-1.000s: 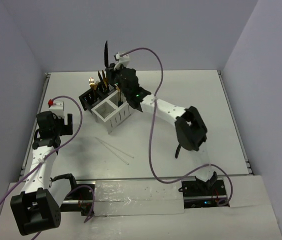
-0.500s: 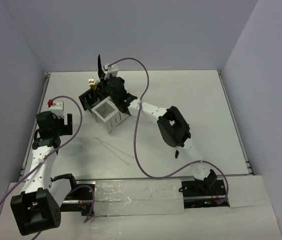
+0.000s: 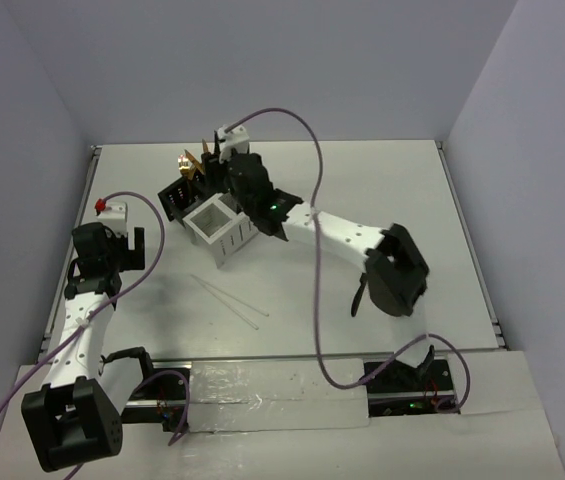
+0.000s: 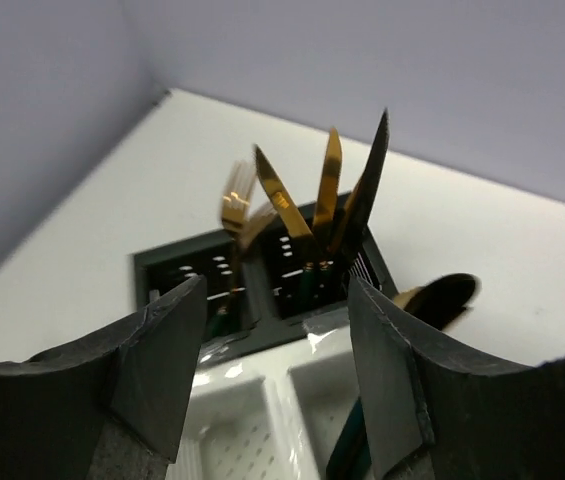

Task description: Sort the eating utensils into containers

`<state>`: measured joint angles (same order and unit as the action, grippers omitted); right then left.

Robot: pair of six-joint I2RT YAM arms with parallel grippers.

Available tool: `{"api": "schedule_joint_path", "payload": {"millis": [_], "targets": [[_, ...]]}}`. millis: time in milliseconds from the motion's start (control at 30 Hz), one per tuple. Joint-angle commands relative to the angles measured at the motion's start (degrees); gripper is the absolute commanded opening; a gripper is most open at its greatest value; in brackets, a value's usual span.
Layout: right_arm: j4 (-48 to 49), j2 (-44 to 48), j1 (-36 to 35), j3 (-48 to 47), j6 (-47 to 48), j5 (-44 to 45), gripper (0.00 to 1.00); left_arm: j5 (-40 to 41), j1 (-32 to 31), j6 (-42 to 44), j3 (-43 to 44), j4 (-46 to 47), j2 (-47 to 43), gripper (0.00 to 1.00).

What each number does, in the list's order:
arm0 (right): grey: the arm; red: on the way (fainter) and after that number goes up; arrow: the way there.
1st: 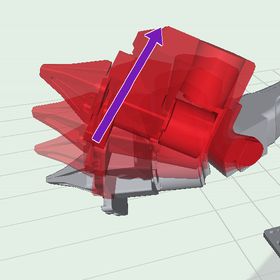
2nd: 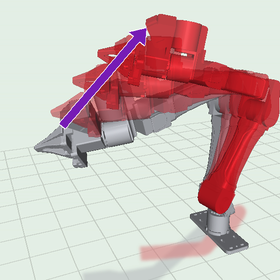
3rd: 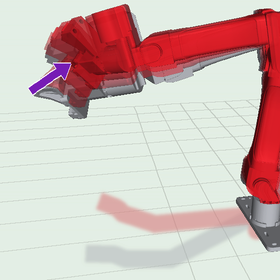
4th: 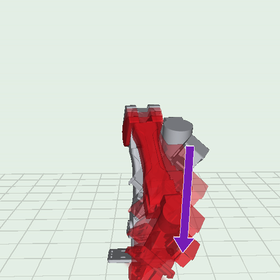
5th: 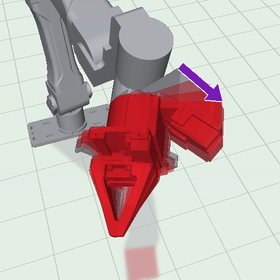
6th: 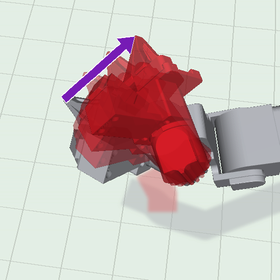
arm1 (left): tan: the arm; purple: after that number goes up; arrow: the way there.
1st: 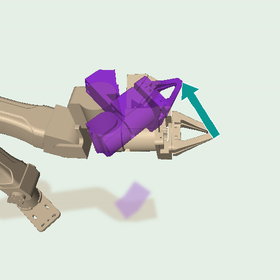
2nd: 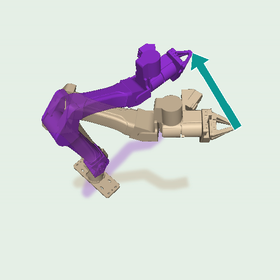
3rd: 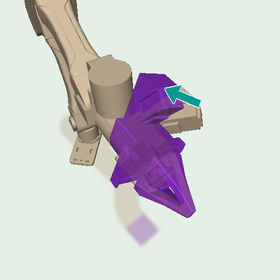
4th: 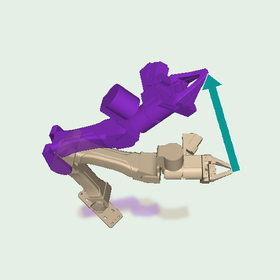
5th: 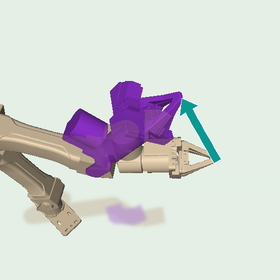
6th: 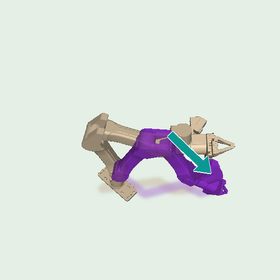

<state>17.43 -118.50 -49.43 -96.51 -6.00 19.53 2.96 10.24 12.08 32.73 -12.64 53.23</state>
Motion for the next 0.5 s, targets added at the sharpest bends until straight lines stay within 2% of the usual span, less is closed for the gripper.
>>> {"api": "schedule_joint_path", "payload": {"millis": [0,167,267,367,467], "targets": [[-11.58,17.73,-0.76,1.23,-3.03,2.27,0.65,-0.24,0.40,-0.39,1.28,1.39,-1.37,0.99],[-40.03,32.08,0.03,14.20,-8.49,9.37,0.66,-1.38,0.48,-0.30,1.02,1.92,-0.68,0.99],[-51.83,39.99,3.10,23.95,-18.83,11.15,0.65,-2.08,0.48,-0.56,1.02,2.19,0.11,0.99],[-59.24,45.71,10.04,32.92,-24.56,6.32,0.65,-2.08,0.48,-0.56,0.58,2.71,0.03,0.99],[-61.20,50.98,16.63,41.82,-27.30,0.71,0.64,-2.43,0.48,-0.47,-0.03,3.06,-0.85,0.99]]}}
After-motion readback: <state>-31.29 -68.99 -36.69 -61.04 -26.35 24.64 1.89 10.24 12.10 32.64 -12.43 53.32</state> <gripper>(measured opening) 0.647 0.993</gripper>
